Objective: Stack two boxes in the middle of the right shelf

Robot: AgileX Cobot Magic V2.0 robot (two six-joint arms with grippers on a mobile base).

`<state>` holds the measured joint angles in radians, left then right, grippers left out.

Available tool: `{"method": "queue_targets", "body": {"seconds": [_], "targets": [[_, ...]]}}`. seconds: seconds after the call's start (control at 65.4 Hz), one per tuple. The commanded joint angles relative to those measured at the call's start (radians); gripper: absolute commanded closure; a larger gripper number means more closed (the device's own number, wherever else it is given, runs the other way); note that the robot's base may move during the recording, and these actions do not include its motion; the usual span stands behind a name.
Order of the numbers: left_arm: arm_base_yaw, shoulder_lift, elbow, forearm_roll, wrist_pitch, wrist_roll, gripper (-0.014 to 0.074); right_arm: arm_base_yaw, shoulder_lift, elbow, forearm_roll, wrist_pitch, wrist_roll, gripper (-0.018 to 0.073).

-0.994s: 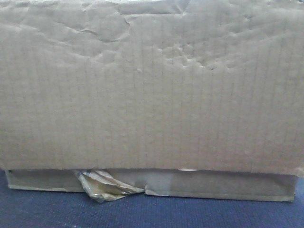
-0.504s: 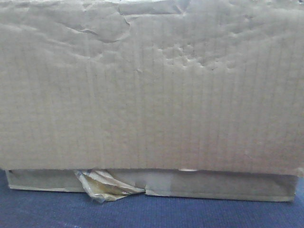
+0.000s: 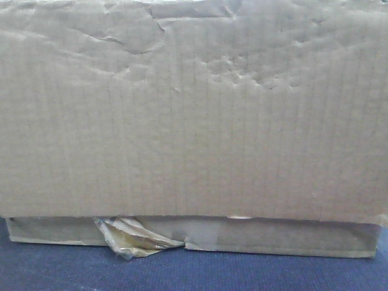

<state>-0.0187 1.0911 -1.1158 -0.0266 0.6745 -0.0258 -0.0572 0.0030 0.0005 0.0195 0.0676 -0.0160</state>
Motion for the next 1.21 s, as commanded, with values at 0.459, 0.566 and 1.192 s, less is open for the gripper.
{"method": "queue_targets", "body": {"seconds": [0.459, 0.566, 1.192], "targets": [[0.3, 0.289, -0.285, -0.209, 0.406, 0.319, 0.0707, -0.005, -0.003, -0.001, 0.004, -0.016, -0.004, 0.0721], [0.339, 0.289, -0.285, -0.206, 0.399, 0.382, 0.0706, -0.005, -0.003, -0.001, 0.004, -0.016, -0.004, 0.0721], [0.344, 0.51, -0.285, -0.187, 0.357, 0.441, 0.0304, -0.005, -0.003, -0.001, 0.004, -0.016, -0.004, 0.0721]]}}
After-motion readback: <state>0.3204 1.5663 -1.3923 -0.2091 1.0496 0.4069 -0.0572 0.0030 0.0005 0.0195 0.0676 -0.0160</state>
